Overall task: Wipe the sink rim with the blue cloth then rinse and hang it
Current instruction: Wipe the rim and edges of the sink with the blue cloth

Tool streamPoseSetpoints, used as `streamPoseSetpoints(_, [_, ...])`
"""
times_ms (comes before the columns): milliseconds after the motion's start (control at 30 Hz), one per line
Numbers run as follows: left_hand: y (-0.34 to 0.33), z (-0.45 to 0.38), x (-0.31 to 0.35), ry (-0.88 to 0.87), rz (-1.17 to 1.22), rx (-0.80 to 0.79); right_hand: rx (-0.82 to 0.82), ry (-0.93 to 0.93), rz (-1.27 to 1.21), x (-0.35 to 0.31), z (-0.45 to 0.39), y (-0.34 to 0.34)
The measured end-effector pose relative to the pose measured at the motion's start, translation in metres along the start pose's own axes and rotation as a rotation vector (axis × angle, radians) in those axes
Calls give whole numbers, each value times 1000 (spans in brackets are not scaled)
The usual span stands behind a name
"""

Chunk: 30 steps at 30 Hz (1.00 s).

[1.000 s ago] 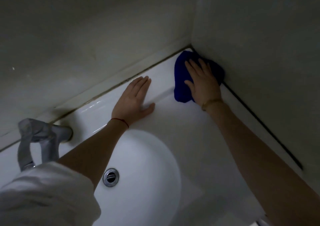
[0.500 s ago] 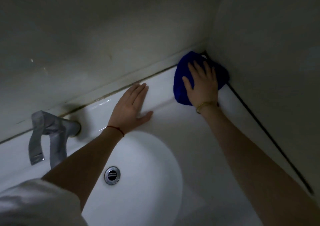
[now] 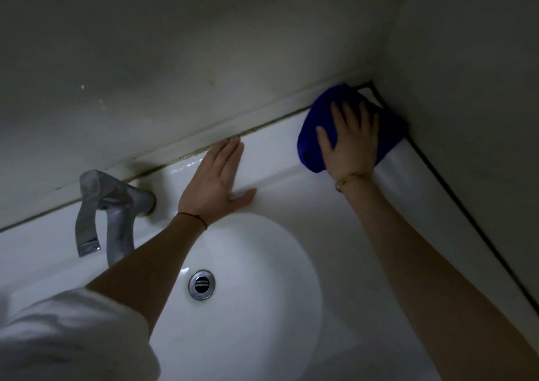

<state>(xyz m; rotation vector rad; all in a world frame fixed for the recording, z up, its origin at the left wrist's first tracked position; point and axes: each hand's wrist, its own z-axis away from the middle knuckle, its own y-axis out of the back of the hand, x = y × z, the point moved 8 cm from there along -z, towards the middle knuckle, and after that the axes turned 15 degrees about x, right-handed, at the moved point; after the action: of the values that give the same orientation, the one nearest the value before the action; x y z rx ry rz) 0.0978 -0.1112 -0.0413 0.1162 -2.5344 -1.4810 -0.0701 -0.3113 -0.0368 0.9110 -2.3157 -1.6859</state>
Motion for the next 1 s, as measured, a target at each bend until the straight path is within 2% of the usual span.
streamPoseSetpoints(67, [-1, 0, 0, -8, -3, 5, -6, 102, -18, -37, 16, 0])
streamPoseSetpoints(167, [-2, -1, 2, -28, 14, -11, -88, 399, -119, -94, 48, -3])
streamPoseSetpoints(300, [-6, 1, -1, -8, 4, -49, -141, 589, -171, -93, 45, -3])
streamPoseSetpoints(367, [-5, 2, -2, 1, -21, -33, -113, 515, -157, -66, 29, -3])
streamPoseSetpoints(467, [-3, 2, -1, -11, -6, 0, -33, 240, -78, -9, 11, 2])
streamPoseSetpoints(533, [-2, 1, -1, -8, 0, 10, -2, 121, -40, 4, 21, 6])
streamPoseSetpoints(600, [-3, 2, -1, -1, -4, 2, -16, 150, -47, -8, 46, 7])
streamPoseSetpoints(700, [-3, 3, -1, -4, -6, -9, -126, 288, -106, -26, 96, 7])
streamPoseSetpoints(833, [-2, 2, 1, -13, 0, 9, -211, 360, -103, -10, 135, 19])
streamPoseSetpoints(933, [-1, 1, 1, -24, -2, 28, -219, 360, -76, 3, 142, 22])
streamPoseSetpoints(1000, [-1, 2, 1, -28, -4, 30, -203, 249, -33, 9, 127, 19])
